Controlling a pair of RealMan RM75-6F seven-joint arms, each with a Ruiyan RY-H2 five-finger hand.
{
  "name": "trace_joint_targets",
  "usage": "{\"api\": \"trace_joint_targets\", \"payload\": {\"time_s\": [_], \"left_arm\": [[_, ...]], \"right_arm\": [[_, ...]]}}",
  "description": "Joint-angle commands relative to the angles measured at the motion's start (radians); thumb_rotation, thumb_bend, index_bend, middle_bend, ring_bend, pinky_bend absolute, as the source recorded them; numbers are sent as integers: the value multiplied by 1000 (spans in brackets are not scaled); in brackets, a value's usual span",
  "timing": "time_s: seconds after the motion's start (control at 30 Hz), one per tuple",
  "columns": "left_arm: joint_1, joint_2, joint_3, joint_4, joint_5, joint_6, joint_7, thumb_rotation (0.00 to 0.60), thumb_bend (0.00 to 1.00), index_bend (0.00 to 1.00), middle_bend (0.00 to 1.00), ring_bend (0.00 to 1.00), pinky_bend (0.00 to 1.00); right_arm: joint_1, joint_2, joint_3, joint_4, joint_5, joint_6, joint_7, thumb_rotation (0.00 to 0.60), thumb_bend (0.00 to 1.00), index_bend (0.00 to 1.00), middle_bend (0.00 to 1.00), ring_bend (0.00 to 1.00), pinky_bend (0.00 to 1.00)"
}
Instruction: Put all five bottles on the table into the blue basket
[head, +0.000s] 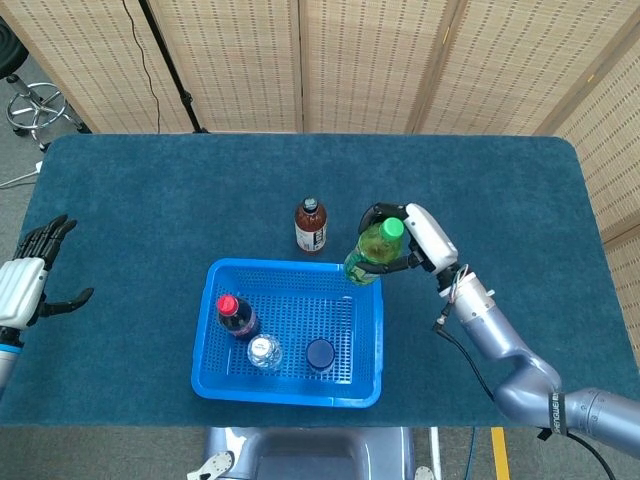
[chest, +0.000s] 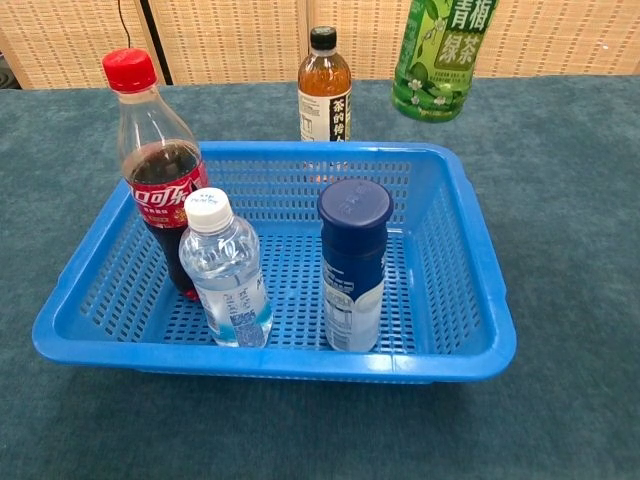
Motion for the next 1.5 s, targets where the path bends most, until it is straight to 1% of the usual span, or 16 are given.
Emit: {"api": "trace_joint_targets", "payload": {"time_s": [0.03,0.2,0.3,0.5,0.57,0.73,0.8,0.93,1.0,1.03,1.07,1.1,1.13,1.2,1.3,1.5], "left_arm": [[0,1,-1,0,0,-2,-2,600,238,0,0,0,0],[2,3,0,-1,9,-3,-7,600,238,0,0,0,0],[1,3,-1,-1,10,-8,-9,600,238,0,0,0,0],[-2,0,1,-2,16,-13,-2,600,238,0,0,0,0],[-1,-1,2,-2,18,-13,0,600,238,0,0,0,0],[0,0,1,-2,16,-13,0,600,238,0,0,0,0],[1,0,0,-1,15,-14,-1,600,238,0,0,0,0],[1,2,-1,1,14,-16,-9,600,238,0,0,0,0],[1,2,-1,1,14,-19,-11,600,238,0,0,0,0],[-1,2,-1,1,13,-22,-12,600,238,0,0,0,0],[-1,2,-2,1,14,-24,-13,600,238,0,0,0,0],[-2,2,-1,1,14,-25,-12,600,238,0,0,0,0],[-2,2,-1,0,15,-25,-11,600,239,0,0,0,0],[-1,1,-1,-1,16,-24,-9,600,238,0,0,0,0],[0,2,0,-2,18,-23,-7,600,237,0,0,0,0],[2,2,0,-3,19,-19,-8,600,239,0,0,0,0]], "right_arm": [[-13,23,-30,-26,-34,-3,-4,600,375,563,661,718,736],[-49,68,-105,-102,-116,7,0,600,375,563,661,718,736],[-71,55,-131,-128,-158,56,-22,600,375,564,661,718,736],[-67,-39,-157,-89,-174,87,-104,600,376,565,661,718,736],[-59,-75,-158,-65,-155,78,-106,600,376,565,661,718,736],[-50,-113,-164,-33,-140,67,-103,600,375,558,655,709,732],[-47,-127,-169,-16,-146,68,-105,600,360,531,628,674,717],[-41,-132,-211,32,-225,78,-22,600,200,443,489,542,632],[-39,-129,-229,50,-259,86,-6,600,84,376,369,428,516],[-34,-121,-249,59,-294,86,-1,600,52,337,315,371,461],[-32,-115,-260,62,-310,89,9,600,16,266,226,272,372],[-28,-107,-271,61,-327,90,20,600,1,199,141,176,295],[-26,-101,-276,60,-334,92,26,600,0,153,83,108,247],[-24,-90,-279,58,-339,99,23,600,0,86,13,20,172],[-24,-76,-275,48,-332,108,15,600,0,34,0,0,117],[-31,-14,-238,9,-298,148,3,600,0,7,0,0,86]]}}
